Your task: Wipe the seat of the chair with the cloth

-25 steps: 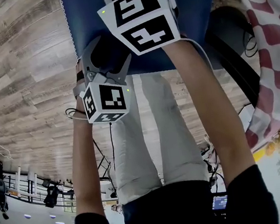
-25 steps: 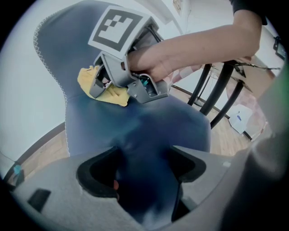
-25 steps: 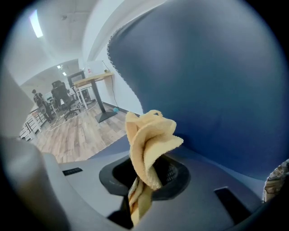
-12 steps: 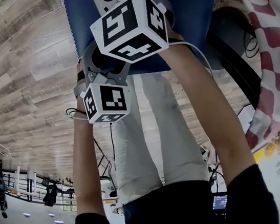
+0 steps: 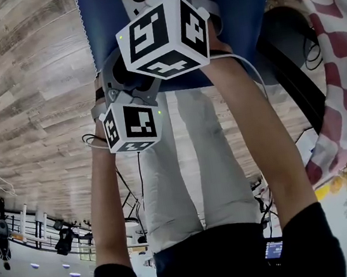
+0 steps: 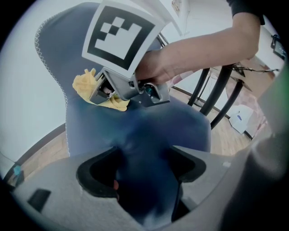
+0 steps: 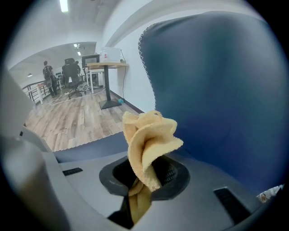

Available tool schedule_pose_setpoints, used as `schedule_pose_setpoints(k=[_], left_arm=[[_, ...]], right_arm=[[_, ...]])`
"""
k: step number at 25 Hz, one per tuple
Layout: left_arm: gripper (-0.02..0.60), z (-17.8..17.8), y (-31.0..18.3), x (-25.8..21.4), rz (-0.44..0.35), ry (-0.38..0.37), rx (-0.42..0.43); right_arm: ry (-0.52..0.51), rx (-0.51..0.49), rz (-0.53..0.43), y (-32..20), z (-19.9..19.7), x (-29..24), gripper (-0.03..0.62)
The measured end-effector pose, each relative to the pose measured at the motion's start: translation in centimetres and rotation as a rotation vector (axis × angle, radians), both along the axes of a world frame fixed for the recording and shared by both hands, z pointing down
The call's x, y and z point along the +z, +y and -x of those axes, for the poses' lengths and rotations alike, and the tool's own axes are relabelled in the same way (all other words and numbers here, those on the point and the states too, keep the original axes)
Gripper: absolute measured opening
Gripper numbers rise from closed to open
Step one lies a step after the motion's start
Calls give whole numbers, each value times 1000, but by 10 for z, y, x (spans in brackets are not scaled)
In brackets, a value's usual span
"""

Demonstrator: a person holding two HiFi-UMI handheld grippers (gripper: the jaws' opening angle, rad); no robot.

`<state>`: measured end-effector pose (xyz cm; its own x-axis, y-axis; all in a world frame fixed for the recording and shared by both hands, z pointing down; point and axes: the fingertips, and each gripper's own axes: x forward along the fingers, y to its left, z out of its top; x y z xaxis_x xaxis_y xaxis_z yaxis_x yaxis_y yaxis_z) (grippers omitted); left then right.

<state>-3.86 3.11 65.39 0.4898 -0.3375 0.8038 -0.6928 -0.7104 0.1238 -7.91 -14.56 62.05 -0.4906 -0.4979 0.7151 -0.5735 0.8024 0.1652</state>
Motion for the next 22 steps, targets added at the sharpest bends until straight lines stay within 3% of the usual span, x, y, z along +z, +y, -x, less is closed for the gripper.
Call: schedule_pose_setpoints(k=[22], left_arm=[[349, 1, -1, 1, -12, 8, -3]], right_arm=[[37, 171, -6, -10, -93, 1, 55]])
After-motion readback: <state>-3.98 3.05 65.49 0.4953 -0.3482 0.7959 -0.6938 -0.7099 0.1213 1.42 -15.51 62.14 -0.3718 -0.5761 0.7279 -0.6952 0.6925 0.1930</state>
